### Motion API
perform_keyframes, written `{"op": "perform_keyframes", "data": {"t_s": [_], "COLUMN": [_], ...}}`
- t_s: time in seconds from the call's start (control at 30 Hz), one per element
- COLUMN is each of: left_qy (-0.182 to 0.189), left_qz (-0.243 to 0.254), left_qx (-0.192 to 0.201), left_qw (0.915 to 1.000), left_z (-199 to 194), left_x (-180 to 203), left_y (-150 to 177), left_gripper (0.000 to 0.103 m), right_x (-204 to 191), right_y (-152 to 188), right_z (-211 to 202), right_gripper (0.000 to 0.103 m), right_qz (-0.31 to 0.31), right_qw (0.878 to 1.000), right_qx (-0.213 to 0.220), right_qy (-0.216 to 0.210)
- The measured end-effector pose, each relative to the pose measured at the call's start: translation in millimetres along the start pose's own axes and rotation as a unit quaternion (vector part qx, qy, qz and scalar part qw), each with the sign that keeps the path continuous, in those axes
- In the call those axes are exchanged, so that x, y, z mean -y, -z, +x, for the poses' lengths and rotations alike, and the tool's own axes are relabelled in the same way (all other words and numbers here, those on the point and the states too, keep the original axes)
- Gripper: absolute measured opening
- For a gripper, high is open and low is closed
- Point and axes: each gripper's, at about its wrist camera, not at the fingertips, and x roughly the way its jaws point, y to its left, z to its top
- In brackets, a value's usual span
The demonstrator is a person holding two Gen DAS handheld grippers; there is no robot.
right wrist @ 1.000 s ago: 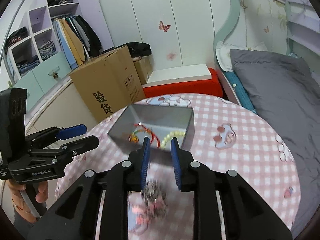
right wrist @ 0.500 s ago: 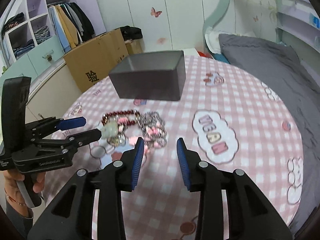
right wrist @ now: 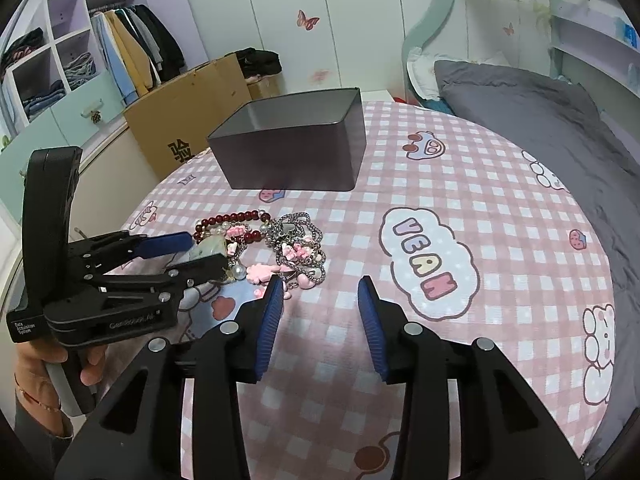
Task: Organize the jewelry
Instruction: 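Grasp the jade pendant with the left tool while the right tool grasps the red bead bracelet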
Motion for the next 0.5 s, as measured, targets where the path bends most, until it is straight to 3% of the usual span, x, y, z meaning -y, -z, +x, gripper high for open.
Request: {"op": "perform_keyframes", "data": {"t_s": [0.2, 0.5], "left_qy": [0.0, 0.02], "left_qz": [0.0, -0.045], "left_qx": [0.005, 0.031], "left_qw": [1.0, 0.9983], "left_z": [-1.6, -28.9], "left_x": [0.6, -24.0], "left_y": [-0.7, 0.0], "left_gripper": [0.039, 0.038], "right_x": [-0.4, -13.6], "right_y": [-2.6, -9.0], "right_z": [5.3, 17.4], "right_gripper": [0.038, 0.038], "right_qz": [-0.003, -0.035], "right_qw": [1.0, 0.999], "right_qx": [-0.003, -0.016], "right_qy": [0.001, 0.003]}}
